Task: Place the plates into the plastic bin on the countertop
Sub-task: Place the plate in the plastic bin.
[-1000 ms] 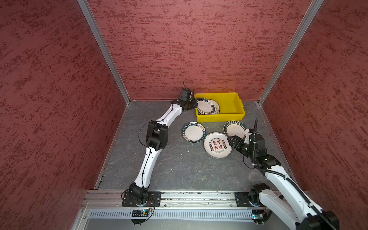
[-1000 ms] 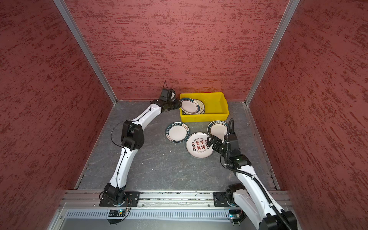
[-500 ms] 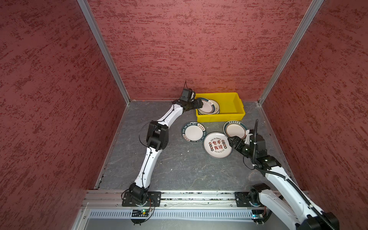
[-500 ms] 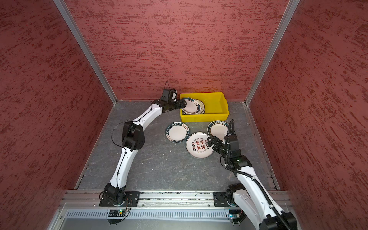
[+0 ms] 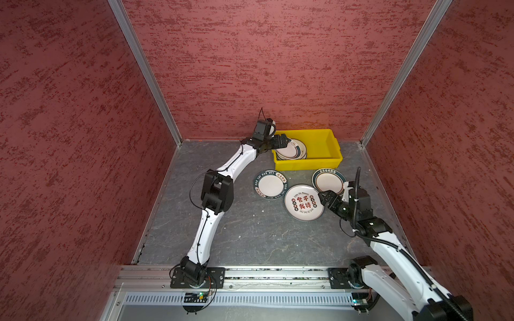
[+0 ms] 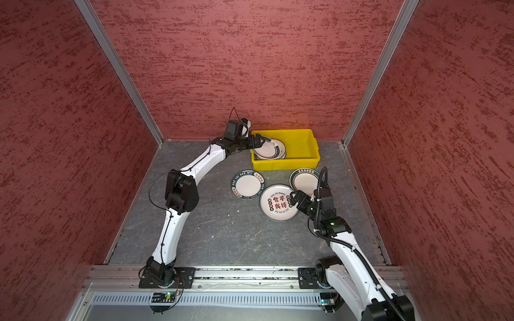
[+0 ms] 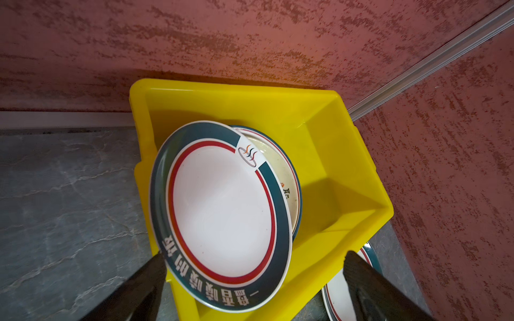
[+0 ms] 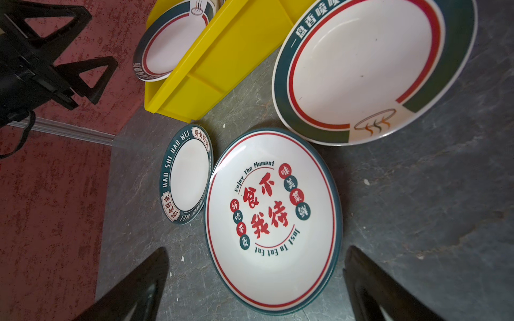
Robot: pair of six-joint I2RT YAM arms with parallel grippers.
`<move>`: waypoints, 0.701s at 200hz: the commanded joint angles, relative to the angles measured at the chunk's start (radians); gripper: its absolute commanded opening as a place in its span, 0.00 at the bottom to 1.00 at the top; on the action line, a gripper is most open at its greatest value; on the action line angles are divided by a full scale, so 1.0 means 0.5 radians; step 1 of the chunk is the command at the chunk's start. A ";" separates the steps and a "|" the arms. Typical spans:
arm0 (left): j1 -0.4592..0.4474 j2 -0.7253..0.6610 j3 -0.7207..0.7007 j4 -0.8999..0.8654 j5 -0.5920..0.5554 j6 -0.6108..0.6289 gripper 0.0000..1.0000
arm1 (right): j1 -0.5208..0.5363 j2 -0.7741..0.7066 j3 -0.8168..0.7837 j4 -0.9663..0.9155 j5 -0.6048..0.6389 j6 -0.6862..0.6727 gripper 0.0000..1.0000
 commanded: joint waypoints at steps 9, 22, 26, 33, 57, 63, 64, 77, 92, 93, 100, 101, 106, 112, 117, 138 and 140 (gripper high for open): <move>-0.020 0.048 0.077 0.018 0.050 0.000 0.99 | -0.011 0.024 -0.022 0.057 -0.025 -0.001 0.99; -0.031 0.101 0.141 -0.018 0.060 -0.006 0.99 | -0.012 0.027 -0.024 0.056 -0.031 -0.004 0.99; -0.034 0.110 0.152 -0.020 0.063 -0.010 0.99 | -0.014 0.025 -0.023 0.055 -0.034 -0.004 0.99; -0.040 0.125 0.159 -0.022 0.071 -0.015 0.99 | -0.014 0.026 -0.022 0.051 -0.034 -0.006 0.99; -0.050 0.153 0.161 0.003 0.070 -0.024 1.00 | -0.022 0.012 -0.019 0.033 -0.024 -0.017 0.99; -0.053 0.159 0.164 0.004 0.073 -0.024 1.00 | -0.022 0.008 -0.019 0.031 -0.017 -0.017 0.99; -0.053 0.159 0.163 0.004 0.073 -0.024 1.00 | -0.023 0.007 -0.019 0.030 -0.017 -0.016 0.99; -0.056 0.167 0.161 0.002 0.062 -0.024 1.00 | -0.023 0.004 -0.022 0.020 -0.010 -0.020 0.99; -0.055 0.179 0.163 -0.002 0.051 -0.028 1.00 | -0.029 0.007 -0.025 0.022 -0.013 -0.021 0.99; -0.056 0.178 0.162 -0.002 0.051 -0.028 1.00 | -0.031 0.008 -0.024 0.022 -0.013 -0.020 0.99; -0.056 0.183 0.164 -0.010 0.046 -0.029 1.00 | -0.032 0.011 -0.029 0.024 -0.013 -0.019 0.99; -0.054 0.184 0.163 -0.010 0.046 -0.028 1.00 | -0.032 0.011 -0.027 0.025 -0.013 -0.017 0.99; -0.054 0.189 0.161 -0.015 0.043 -0.028 1.00 | -0.032 0.014 -0.028 0.022 -0.013 -0.021 0.99; -0.055 0.196 0.165 -0.018 0.039 -0.027 1.00 | -0.033 0.015 -0.025 0.023 -0.016 -0.021 0.99; -0.053 0.200 0.162 -0.023 0.041 -0.030 1.00 | -0.035 0.015 -0.025 0.023 -0.018 -0.018 0.99; -0.056 0.224 0.162 -0.049 0.038 -0.037 1.00 | -0.037 0.018 -0.025 0.025 -0.020 -0.025 0.99; -0.054 0.226 0.162 -0.050 0.037 -0.040 1.00 | -0.037 0.018 -0.025 0.023 -0.019 -0.025 0.99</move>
